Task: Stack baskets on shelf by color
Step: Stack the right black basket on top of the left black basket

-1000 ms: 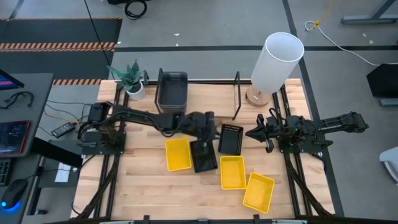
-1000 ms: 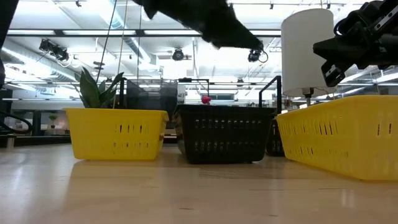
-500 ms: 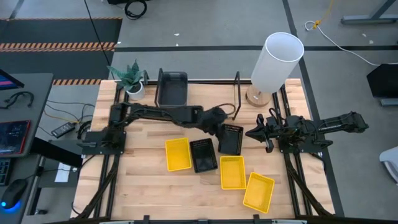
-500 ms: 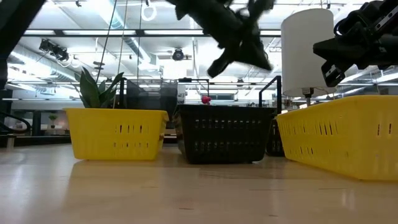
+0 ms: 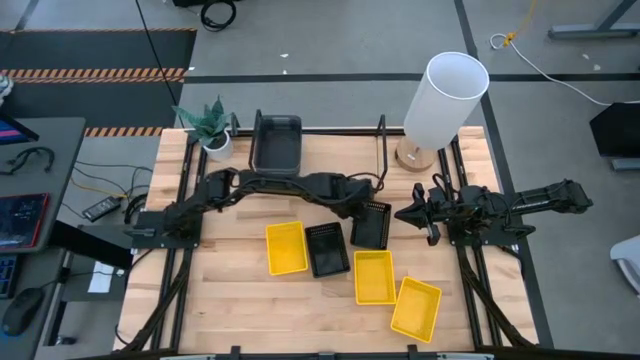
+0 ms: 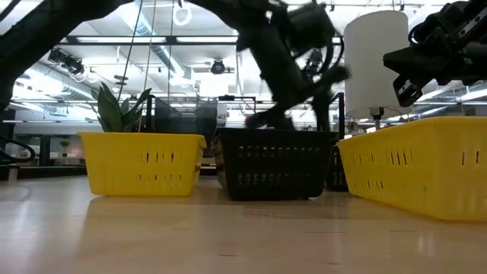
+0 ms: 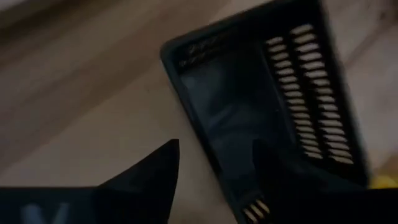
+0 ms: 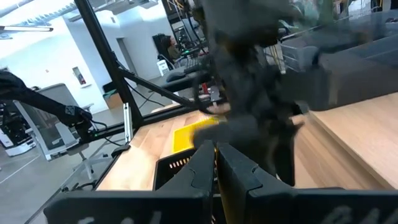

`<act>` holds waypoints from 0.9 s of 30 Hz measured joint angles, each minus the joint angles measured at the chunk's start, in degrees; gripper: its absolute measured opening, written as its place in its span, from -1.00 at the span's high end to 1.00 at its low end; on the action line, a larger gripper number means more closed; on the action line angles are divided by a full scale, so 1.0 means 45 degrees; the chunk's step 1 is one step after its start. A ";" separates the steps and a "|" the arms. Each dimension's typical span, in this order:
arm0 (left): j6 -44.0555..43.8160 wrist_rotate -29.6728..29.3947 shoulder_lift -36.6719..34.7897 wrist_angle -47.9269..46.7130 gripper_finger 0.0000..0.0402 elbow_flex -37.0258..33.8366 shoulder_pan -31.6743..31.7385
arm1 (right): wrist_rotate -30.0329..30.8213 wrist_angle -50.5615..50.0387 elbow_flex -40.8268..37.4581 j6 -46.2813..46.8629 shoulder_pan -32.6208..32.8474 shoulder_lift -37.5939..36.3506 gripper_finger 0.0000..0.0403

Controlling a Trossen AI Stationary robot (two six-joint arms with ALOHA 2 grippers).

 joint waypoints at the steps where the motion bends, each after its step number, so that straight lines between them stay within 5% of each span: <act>1: -0.0007 -0.0012 0.0104 0.0131 -0.06 -0.0003 -0.0028 | 0.0000 0.0007 0.0000 0.0000 0.0000 0.0009 0.88; 8: -0.0001 -0.0471 0.0317 0.0127 0.15 0.0002 -0.0119 | 0.0000 -0.0003 0.0000 0.0000 -0.0001 0.0077 0.88; 17: -0.0287 -0.1188 0.0425 0.0075 0.91 0.0002 0.0172 | 0.0000 -0.0006 0.0000 0.0000 0.0002 0.0082 0.88; 27: 0.0275 -0.0230 -0.0211 0.0158 0.93 0.0712 0.0623 | 0.0000 -0.0007 0.0000 0.0000 -0.0001 0.0086 0.88</act>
